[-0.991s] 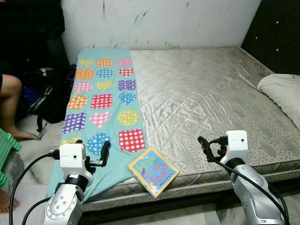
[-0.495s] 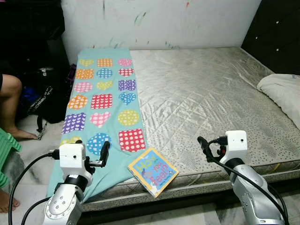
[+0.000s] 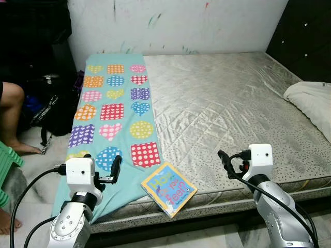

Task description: Clean up the room

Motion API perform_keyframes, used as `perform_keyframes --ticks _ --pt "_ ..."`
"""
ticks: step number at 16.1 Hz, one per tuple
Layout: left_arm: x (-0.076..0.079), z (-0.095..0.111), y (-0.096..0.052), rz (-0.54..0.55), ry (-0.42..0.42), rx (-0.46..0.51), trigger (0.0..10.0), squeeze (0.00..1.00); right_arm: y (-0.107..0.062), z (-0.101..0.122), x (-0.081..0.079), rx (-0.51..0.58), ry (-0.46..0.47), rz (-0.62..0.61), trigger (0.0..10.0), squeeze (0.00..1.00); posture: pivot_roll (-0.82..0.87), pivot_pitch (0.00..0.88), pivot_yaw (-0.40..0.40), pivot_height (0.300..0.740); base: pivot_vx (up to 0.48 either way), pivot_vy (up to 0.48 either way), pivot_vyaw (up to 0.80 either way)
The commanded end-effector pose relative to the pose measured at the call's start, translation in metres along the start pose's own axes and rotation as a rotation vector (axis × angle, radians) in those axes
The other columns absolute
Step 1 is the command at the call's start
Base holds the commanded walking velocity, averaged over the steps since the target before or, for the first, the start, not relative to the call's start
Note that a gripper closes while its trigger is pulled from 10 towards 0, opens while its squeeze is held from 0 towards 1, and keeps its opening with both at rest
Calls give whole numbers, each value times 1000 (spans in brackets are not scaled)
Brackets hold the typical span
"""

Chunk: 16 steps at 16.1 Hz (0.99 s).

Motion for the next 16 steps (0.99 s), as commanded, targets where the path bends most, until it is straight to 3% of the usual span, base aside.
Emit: perform_keyframes --ticks 1,8,13,16 --pt "-1 -1 1 -2 4 -11 10000 0 1 0 3 -9 9 -3 10000 0 -86 0 -43 740 0 0 0" --pt "-2 -1 2 -3 3 -11 10000 0 0 -2 1 -18 18 -1 10000 0 -85 0 -39 740 0 0 0" --pt "-1 -1 2 -2 1 -12 10000 0 1 -2 1 -20 20 1 10000 0 -85 0 -41 740 0 0 -761" --pt "-1 -1 3 -2 2 -11 10000 0 1 -1 1 -12 18 4 10000 0 -84 0 -42 740 0 0 0"
Point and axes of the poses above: a point about 5 cm out from each wrist's last joint towards the gripper, its own y axis pointing out of the wrist towards the gripper, its own z axis along the axis of the wrist's last joint, x = y × z, the point moved 1 cm from there along y, pointing out of the wrist towards the gripper, and after that the axes turned 9 degrees about -y, right-handed, at the moved point
